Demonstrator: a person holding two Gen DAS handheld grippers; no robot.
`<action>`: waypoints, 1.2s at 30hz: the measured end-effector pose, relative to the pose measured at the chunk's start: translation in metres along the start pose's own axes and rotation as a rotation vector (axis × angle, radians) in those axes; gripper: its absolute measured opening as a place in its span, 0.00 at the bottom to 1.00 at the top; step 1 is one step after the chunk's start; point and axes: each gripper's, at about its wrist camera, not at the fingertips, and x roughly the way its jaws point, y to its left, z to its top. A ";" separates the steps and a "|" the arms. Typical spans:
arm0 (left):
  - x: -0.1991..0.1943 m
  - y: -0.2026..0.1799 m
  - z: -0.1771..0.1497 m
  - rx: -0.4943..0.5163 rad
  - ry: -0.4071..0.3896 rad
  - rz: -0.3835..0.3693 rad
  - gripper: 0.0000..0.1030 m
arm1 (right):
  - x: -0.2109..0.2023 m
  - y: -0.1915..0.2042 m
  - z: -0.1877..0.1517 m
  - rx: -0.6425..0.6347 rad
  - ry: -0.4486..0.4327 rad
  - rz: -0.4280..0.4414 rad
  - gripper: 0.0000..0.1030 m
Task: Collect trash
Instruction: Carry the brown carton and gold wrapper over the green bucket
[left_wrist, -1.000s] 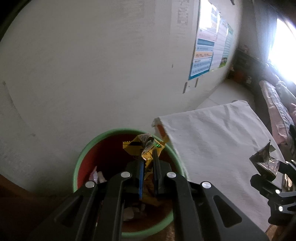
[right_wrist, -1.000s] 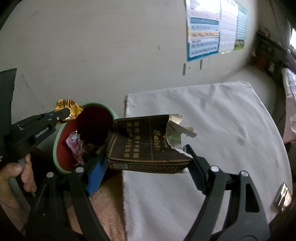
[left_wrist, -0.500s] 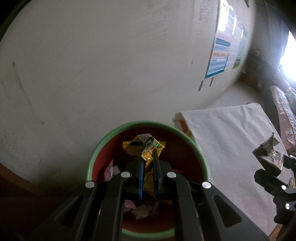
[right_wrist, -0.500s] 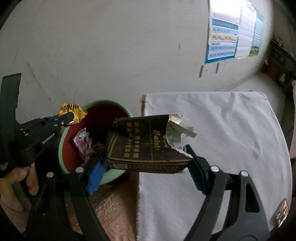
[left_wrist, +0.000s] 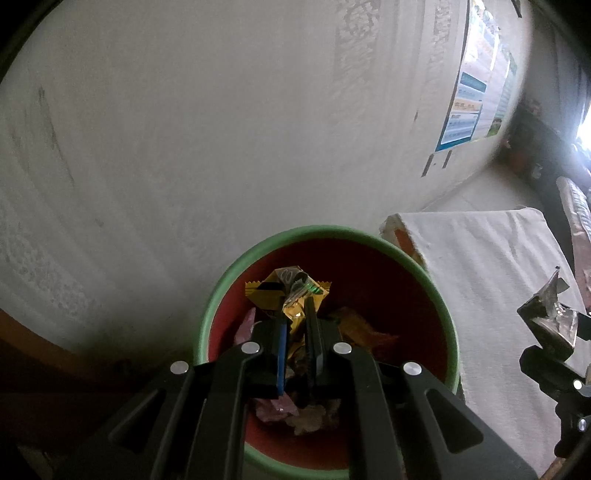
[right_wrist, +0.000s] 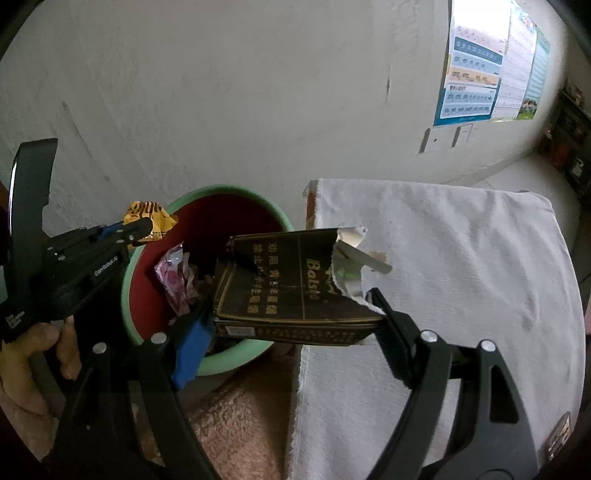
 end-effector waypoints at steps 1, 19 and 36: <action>0.001 0.000 0.001 -0.001 0.001 0.001 0.06 | 0.001 0.001 0.001 -0.002 0.002 0.000 0.76; 0.015 0.016 0.000 -0.021 0.024 0.022 0.06 | 0.028 0.028 0.011 -0.094 0.057 0.009 0.76; 0.024 0.023 0.004 -0.023 0.043 0.005 0.06 | 0.045 0.045 0.016 -0.141 0.085 0.013 0.76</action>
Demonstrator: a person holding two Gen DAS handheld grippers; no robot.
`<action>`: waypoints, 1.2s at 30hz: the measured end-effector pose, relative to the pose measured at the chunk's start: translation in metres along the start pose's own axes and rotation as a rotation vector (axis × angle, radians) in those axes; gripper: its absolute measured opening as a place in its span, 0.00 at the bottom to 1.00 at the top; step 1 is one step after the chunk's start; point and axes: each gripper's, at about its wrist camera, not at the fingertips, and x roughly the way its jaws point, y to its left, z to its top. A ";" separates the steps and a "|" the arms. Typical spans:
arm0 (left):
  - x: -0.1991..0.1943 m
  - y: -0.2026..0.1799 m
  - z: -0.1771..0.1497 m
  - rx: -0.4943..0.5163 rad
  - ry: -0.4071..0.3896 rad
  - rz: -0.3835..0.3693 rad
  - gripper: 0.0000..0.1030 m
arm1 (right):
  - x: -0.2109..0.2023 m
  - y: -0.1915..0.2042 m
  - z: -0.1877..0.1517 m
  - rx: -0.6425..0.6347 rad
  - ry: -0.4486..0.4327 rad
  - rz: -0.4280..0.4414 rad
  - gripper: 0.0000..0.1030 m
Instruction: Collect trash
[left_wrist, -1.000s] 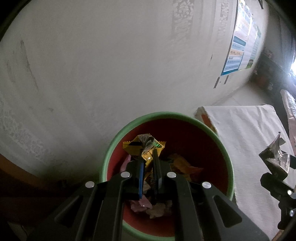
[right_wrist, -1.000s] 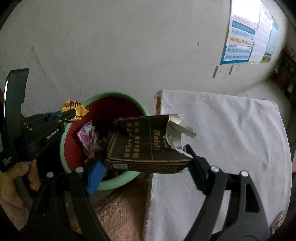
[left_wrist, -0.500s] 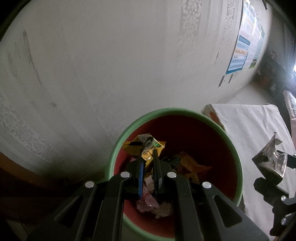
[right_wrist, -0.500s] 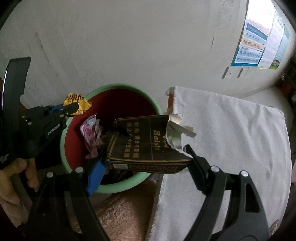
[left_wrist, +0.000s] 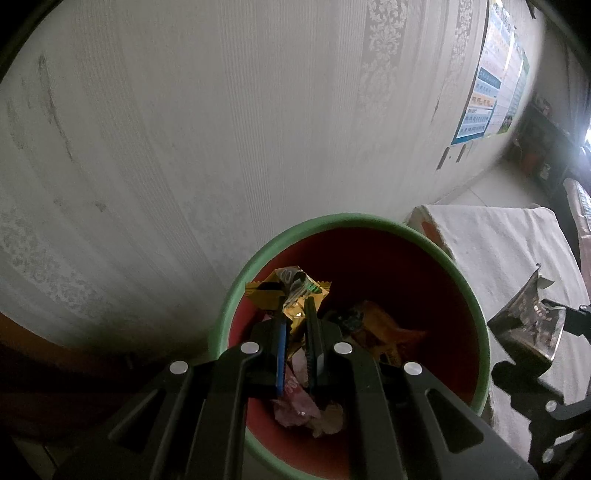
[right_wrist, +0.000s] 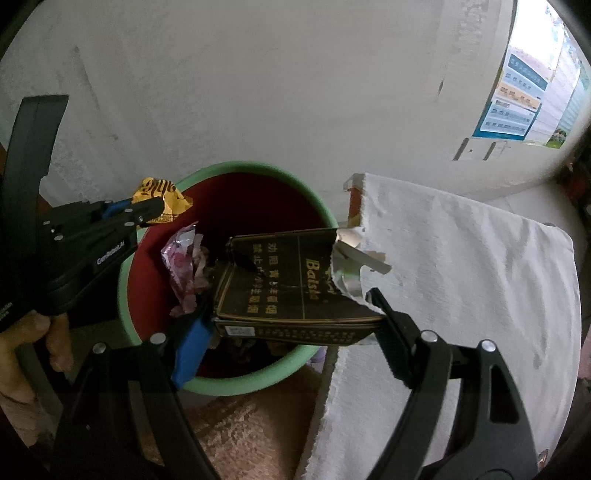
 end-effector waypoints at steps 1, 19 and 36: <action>0.000 0.001 0.000 -0.002 0.000 -0.002 0.06 | 0.001 0.001 0.000 -0.002 0.001 0.004 0.76; -0.005 0.002 -0.002 0.004 -0.003 -0.016 0.34 | -0.004 0.014 -0.005 -0.027 -0.017 0.075 0.85; -0.096 -0.065 0.023 0.084 -0.256 -0.029 0.86 | -0.098 -0.075 -0.057 0.206 -0.292 -0.087 0.96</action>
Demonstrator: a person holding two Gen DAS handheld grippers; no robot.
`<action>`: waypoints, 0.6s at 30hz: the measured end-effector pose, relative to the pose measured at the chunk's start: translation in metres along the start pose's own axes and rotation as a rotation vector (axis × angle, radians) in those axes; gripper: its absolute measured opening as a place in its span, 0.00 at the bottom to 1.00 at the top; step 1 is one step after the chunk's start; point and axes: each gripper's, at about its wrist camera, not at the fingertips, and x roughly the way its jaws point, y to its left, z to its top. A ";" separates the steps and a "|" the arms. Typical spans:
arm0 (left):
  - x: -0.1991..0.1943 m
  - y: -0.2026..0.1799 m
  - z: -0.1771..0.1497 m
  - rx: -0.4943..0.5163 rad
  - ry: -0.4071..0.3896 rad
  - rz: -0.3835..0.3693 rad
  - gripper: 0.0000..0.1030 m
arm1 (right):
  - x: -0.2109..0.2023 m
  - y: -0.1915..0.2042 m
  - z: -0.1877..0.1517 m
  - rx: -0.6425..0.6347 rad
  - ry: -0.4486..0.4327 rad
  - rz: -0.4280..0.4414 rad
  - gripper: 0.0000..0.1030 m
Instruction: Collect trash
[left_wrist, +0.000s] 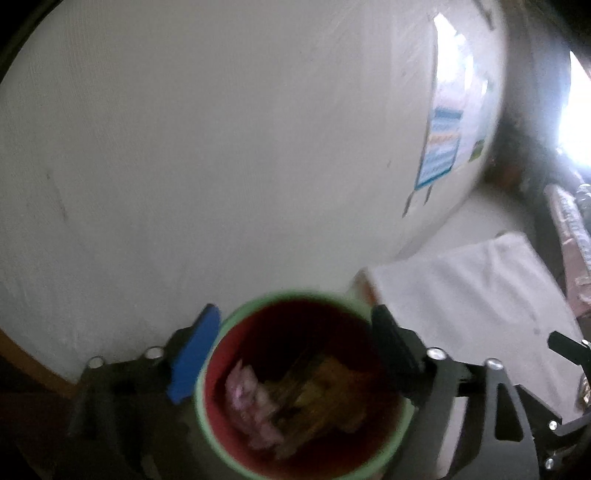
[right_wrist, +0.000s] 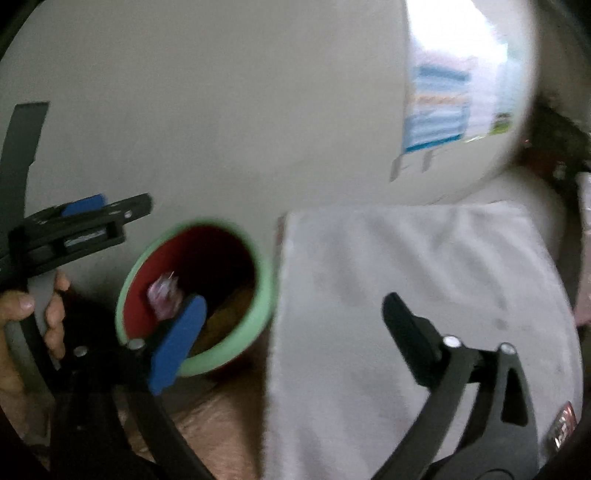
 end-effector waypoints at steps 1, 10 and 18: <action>-0.008 -0.008 0.005 0.005 -0.027 -0.005 0.89 | -0.012 -0.008 0.002 0.011 -0.039 -0.023 0.96; -0.085 -0.078 0.053 -0.003 -0.293 -0.024 0.92 | -0.116 -0.056 0.009 0.061 -0.396 -0.196 0.96; -0.122 -0.113 0.065 0.023 -0.387 -0.009 0.93 | -0.159 -0.077 -0.007 0.151 -0.630 -0.276 0.96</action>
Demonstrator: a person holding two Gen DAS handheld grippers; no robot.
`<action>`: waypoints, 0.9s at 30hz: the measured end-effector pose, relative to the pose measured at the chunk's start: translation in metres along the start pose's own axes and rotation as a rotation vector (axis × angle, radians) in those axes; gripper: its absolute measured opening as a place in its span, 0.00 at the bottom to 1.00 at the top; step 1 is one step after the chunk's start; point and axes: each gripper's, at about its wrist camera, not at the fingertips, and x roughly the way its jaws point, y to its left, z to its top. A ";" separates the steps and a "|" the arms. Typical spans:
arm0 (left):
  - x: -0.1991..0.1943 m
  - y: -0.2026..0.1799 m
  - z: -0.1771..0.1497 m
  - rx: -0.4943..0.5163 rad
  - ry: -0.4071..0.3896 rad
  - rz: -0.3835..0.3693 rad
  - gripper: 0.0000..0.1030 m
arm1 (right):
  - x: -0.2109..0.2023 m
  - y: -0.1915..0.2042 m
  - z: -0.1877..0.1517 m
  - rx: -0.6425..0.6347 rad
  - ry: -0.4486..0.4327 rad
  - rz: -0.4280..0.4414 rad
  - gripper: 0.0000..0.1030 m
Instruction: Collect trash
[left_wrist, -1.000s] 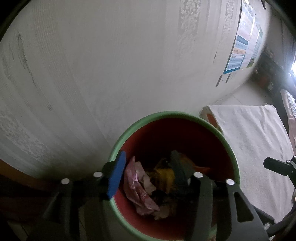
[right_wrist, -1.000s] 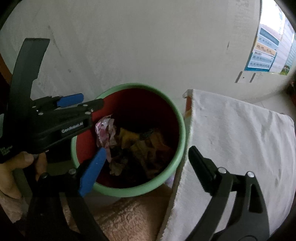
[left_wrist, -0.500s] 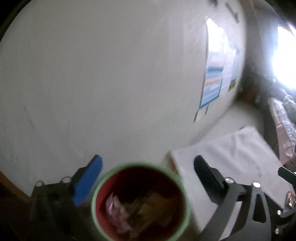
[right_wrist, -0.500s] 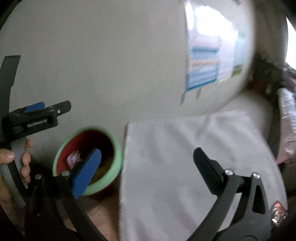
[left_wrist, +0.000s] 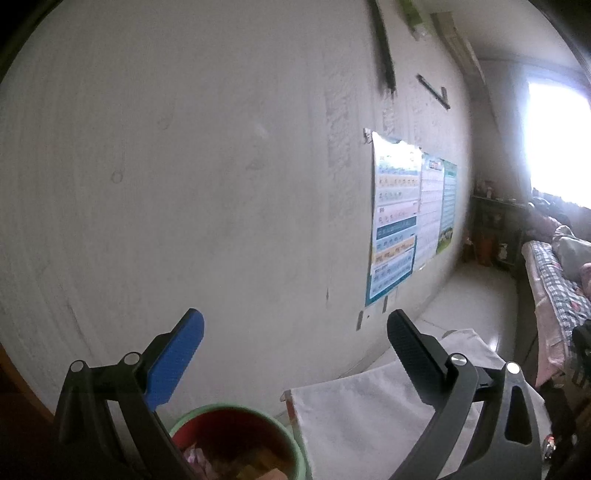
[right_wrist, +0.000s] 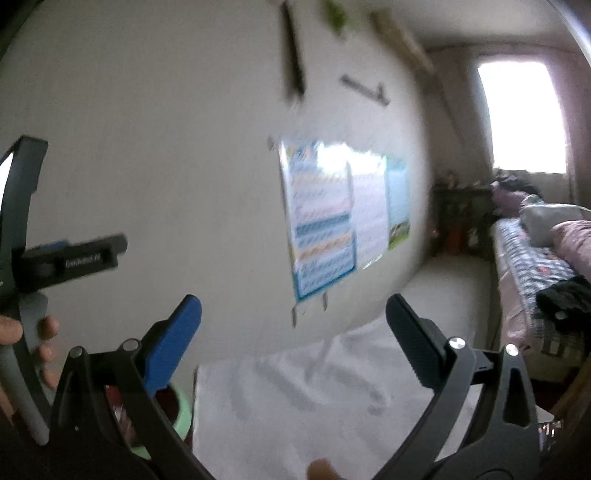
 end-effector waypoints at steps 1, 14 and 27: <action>-0.002 -0.001 0.001 -0.004 -0.003 -0.001 0.93 | -0.002 -0.003 0.001 0.013 -0.006 -0.021 0.96; -0.005 -0.005 -0.001 -0.011 0.018 0.002 0.92 | 0.001 -0.006 -0.007 0.041 0.052 -0.032 0.96; 0.007 -0.008 -0.002 0.002 0.043 -0.001 0.92 | 0.009 -0.008 -0.014 0.056 0.103 -0.035 0.96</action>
